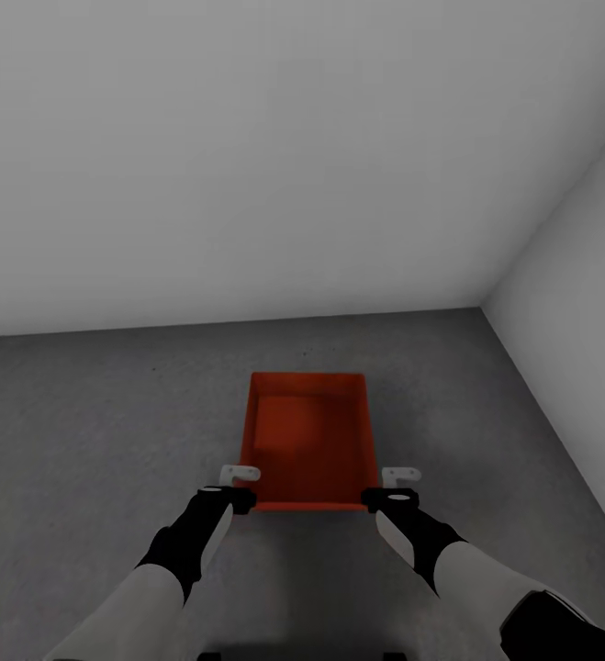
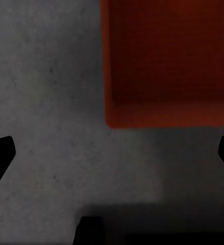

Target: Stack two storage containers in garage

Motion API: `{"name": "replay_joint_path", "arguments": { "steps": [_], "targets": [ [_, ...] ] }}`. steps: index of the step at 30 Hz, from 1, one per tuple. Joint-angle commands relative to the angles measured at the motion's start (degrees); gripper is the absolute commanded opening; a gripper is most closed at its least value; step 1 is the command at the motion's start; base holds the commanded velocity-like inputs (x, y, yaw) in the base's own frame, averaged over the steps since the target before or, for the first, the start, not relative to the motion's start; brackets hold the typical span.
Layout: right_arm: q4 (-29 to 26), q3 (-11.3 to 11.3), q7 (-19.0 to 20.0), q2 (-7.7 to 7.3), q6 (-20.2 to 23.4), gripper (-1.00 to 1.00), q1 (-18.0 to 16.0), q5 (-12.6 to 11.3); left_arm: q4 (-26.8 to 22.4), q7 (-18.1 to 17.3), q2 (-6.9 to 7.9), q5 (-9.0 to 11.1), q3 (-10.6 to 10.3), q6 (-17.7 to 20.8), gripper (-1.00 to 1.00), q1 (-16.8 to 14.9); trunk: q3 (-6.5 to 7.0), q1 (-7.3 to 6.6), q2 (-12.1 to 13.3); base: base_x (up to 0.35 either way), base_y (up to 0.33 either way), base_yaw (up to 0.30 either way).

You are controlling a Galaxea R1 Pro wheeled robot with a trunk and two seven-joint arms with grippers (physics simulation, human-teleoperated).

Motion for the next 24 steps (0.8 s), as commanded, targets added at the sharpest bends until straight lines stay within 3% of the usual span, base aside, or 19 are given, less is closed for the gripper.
{"name": "replay_joint_path", "arguments": {
  "steps": [1,24],
  "targets": [
    [-0.1,0.5,-0.4,-0.04,0.4,1.00,0.0,-0.3,-0.1,0.1,0.00,-0.4,-0.1,0.4,1.00,0.0,0.06,0.00,0.0,-0.041,0.000,0.000],
    [0.0,0.5,-0.2,0.06,0.4,1.00,-0.1,-0.3,1.3,-0.2,0.54,0.1,-0.1,-0.2,1.00,0.0,2.04,0.00,0.0,-0.004,0.000,0.000]
  ]
}}
